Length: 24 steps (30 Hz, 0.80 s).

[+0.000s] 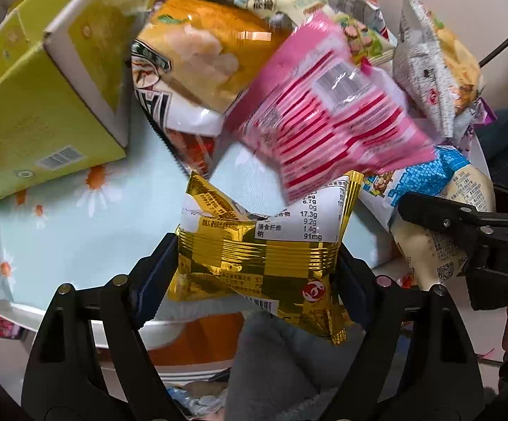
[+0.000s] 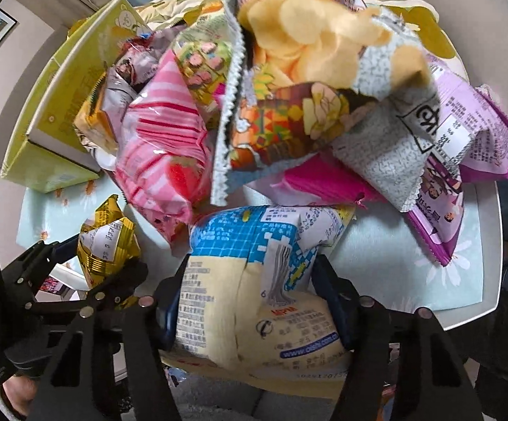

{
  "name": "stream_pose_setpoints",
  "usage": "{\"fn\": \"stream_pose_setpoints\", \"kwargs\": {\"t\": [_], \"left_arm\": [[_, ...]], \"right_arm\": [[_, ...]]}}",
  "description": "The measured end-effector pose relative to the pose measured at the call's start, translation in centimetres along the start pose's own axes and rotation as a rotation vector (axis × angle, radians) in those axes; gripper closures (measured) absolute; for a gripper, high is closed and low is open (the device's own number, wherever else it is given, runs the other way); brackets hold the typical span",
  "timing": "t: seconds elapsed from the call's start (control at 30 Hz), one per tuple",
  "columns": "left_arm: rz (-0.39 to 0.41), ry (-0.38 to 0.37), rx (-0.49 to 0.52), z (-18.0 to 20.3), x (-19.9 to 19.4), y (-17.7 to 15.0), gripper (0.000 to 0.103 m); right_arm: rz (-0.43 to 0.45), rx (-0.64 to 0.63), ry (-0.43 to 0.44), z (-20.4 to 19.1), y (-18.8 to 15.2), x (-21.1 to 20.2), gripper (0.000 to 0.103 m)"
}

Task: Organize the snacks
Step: 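Carry the gold bag into the box and open the left gripper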

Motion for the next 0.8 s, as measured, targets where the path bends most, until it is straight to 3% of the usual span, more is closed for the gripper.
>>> {"fn": "stream_pose_setpoints", "kwargs": {"t": [0.3, 0.63, 0.8], "left_arm": [[0.064, 0.019, -0.028, -0.1, -3.9, 0.5, 0.025], [0.186, 0.063, -0.081, -1.8, -10.5, 0.5, 0.026], [0.236, 0.090, -0.119, -3.2, -13.4, 1.8, 0.026]], "right_arm": [[0.059, -0.015, 0.054, 0.2, -0.7, -4.4, 0.043], [0.153, -0.101, 0.133, -3.7, -1.0, -10.9, 0.043], [0.222, -0.153, 0.171, -6.1, 0.4, -12.8, 0.043]]}}
Point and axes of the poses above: each gripper's, at about its wrist camera, not at the fingertips, and x roughly the way its jaws point, z to its right, y to its top, the point moved 8 cm from there along x, roughly the way its jaws point, and after that the axes turned 2 degrees about x, right-handed, at the moved point
